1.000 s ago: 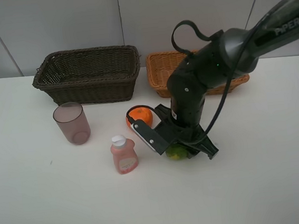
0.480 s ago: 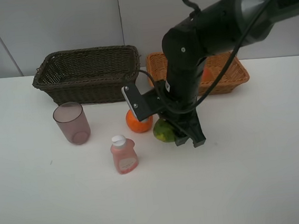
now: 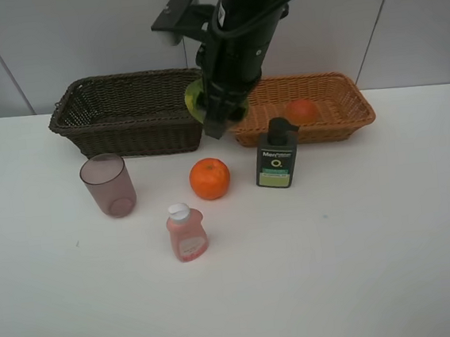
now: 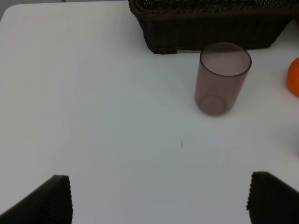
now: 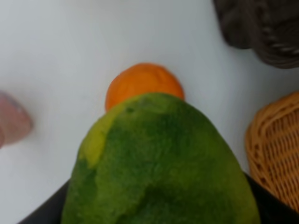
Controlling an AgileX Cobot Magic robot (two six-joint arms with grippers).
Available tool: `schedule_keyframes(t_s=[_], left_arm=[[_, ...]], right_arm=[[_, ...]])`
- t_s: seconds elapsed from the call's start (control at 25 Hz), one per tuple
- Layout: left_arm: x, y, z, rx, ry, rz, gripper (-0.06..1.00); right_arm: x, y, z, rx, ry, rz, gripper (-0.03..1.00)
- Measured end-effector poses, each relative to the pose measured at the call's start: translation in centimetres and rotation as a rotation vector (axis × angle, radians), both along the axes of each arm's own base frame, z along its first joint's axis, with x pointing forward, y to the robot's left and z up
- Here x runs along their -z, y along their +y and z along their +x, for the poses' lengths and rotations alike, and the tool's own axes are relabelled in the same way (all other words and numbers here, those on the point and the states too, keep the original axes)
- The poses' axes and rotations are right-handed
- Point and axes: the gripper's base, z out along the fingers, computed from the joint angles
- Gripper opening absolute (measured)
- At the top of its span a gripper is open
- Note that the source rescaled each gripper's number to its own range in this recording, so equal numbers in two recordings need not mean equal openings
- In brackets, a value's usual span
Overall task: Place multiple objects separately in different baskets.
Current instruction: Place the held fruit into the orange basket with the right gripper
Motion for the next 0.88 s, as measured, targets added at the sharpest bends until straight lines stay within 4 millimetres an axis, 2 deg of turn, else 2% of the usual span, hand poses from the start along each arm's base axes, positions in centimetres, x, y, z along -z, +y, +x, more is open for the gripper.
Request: schedule_keyframes(t_s=[0.2,0.4,0.6,0.72,0.88], left_arm=[[0.0,0.0,0.0,0.0,0.0,0.0,0.97],[0.0,0.0,0.0,0.0,0.0,0.0,0.97],[0.0,0.0,0.0,0.0,0.0,0.0,0.97],[0.0,0.0,0.0,0.0,0.0,0.0,0.97],[0.0,0.0,0.0,0.0,0.0,0.0,0.97]], right_arm=[[-1.8,-2.0,3.2,0.312,-0.034,0.113,0.37],[-1.9,-6.2,6.7,0.538,-0.074,0.165,0.37],[0.5,-10.0,10.1,0.669,-0.083,0.183,0.37],[2.5,-11.1,11.7,0.72,-0.081,0.202,0.37],[5.1,-11.2,13.2,0.735,-0.087,0.234,0.37]])
